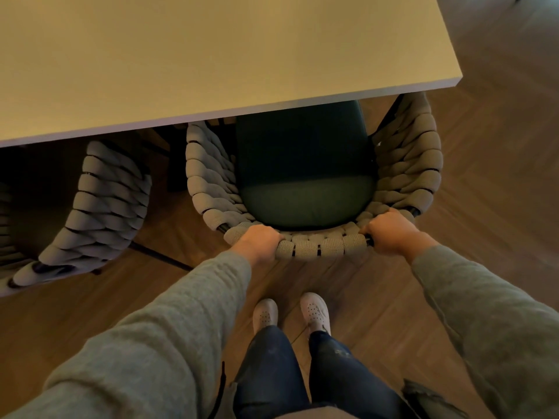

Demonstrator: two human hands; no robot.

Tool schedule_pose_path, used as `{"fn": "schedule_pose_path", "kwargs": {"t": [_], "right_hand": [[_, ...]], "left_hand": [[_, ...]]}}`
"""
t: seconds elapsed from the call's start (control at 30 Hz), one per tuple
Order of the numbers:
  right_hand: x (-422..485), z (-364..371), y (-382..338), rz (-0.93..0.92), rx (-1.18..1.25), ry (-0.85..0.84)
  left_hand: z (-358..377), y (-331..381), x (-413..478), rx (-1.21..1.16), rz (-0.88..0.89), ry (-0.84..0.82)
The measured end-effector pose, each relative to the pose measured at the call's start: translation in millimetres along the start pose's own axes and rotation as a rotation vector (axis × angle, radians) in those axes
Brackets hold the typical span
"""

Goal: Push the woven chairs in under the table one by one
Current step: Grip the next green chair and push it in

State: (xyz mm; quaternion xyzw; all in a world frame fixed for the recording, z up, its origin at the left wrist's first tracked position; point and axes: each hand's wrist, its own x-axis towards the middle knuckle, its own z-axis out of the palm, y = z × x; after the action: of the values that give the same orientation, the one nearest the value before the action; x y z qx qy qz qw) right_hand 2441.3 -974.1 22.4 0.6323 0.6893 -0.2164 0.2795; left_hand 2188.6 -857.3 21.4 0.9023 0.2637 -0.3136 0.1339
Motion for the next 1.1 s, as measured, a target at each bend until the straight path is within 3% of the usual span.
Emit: {"fn": "schedule_pose_path", "kwargs": {"t": [1.1], "right_hand": [[15,-4,-5,0.0,-0.051,-0.037]], "left_hand": [[17,-9,4,-0.05,-0.073,0.062]]}}
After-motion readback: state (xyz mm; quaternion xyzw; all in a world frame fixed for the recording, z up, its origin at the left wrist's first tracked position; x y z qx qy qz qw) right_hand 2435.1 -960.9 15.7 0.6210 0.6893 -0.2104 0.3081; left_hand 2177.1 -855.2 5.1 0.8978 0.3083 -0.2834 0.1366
